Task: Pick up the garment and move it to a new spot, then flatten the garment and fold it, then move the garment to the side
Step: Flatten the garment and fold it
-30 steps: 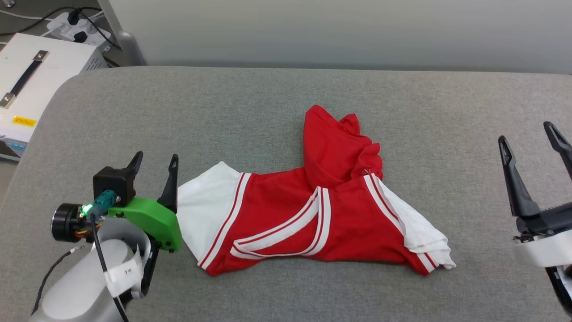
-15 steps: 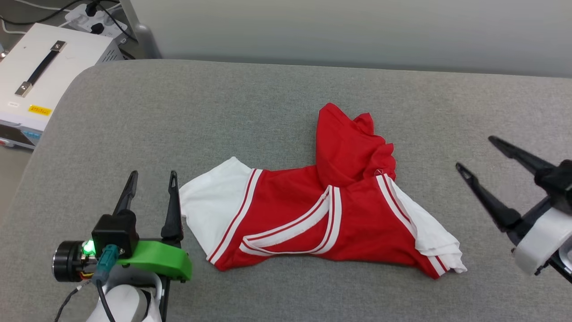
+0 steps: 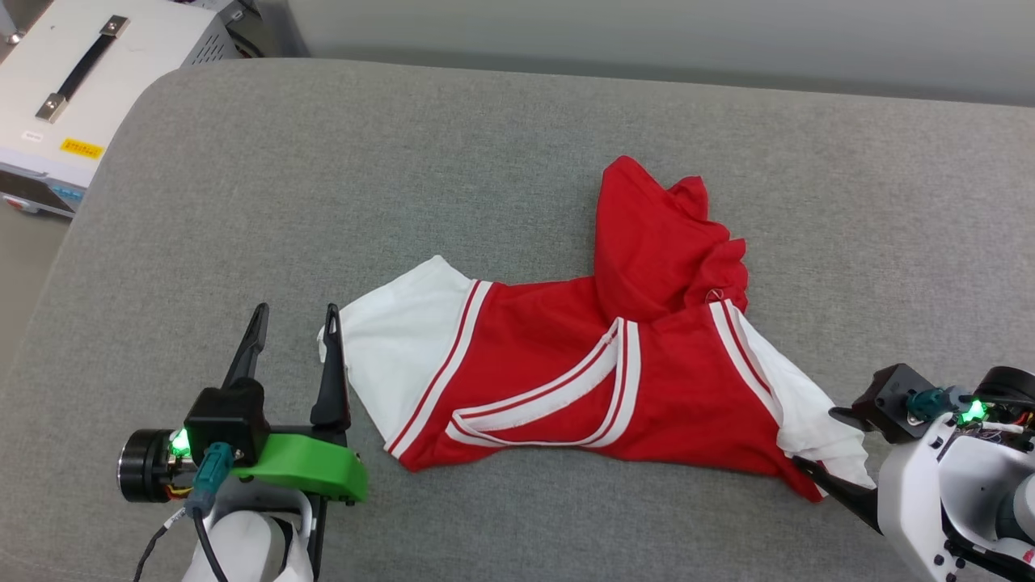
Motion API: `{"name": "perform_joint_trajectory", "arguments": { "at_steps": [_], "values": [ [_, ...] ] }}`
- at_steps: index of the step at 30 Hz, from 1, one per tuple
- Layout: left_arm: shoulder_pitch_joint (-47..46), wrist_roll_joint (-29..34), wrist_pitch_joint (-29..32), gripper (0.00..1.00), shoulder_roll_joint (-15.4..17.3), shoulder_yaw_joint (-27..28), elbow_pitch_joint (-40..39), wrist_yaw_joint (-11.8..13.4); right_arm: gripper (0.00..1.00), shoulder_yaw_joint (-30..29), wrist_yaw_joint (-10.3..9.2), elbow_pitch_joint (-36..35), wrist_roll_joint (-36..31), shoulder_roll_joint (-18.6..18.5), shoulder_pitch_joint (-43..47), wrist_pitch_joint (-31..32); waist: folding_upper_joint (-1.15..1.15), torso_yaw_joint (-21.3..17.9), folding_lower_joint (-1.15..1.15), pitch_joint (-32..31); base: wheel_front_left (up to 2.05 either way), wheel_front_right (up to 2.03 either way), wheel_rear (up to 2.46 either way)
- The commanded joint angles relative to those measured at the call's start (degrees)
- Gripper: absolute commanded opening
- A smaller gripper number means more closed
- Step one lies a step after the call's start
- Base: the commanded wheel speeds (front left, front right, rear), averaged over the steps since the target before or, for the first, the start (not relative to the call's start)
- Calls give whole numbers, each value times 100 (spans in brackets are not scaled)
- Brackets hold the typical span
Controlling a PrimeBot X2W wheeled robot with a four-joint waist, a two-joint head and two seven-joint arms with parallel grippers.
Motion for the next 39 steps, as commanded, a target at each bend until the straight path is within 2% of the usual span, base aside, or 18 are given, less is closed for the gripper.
{"name": "perform_joint_trajectory", "arguments": {
  "at_steps": [1,6,11,12,13,14,15,19,26,27,31,35,39],
  "values": [
    [-78,97,-32,100,-97,66,23,-69,100,155,-4,138,-55,36,-178,-51,0,101,0,172,0,0,0],
    [-170,327,-32,100,-331,221,86,-259,100,731,-4,768,-237,198,-533,-479,0,178,0,364,0,0,0],
    [-189,509,-32,100,-510,407,163,-419,98,1197,-4,1403,-54,342,-671,-787,0,183,0,396,0,0,0],
    [-181,533,-32,100,-538,441,181,-442,56,1243,-4,1491,16,363,-675,-827,0,172,0,381,0,0,0],
    [-166,561,-32,100,-574,485,203,-468,34,1301,-4,1579,100,386,-680,-865,0,153,0,359,0,0,0],
    [-144,586,-32,100,-609,530,223,-491,22,1338,-4,1641,193,411,-687,-927,0,123,0,326,0,0,0],
    [-127,605,-32,100,-636,560,238,-516,0,1345,-4,1670,275,427,-690,-995,0,104,0,306,0,0,0],
    [-60,697,-32,100,-734,678,287,-617,0,1083,-4,1703,612,442,-662,-1498,0,19,0,196,0,0,0],
    [60,832,-32,100,-857,841,325,-758,0,116,-4,1351,1738,329,-8,-2222,0,-125,0,50,0,0,0],
    [123,872,-32,100,-893,893,334,-807,0,-255,-4,1329,2037,269,287,-2431,0,-198,0,22,0,0,0],
    [155,939,-33,100,-934,943,348,-862,0,-751,-4,1396,2510,304,629,-2666,0,-277,0,25,0,0,0],
    [128,1000,-33,100,-973,955,385,-919,0,-1166,-4,1772,2906,310,835,-2723,0,-314,0,67,0,0,0],
    [73,1049,-33,100,-1007,962,443,-973,0,-1494,-4,2491,3318,405,907,-2570,0,-305,0,110,0,0,0]
  ]
}}
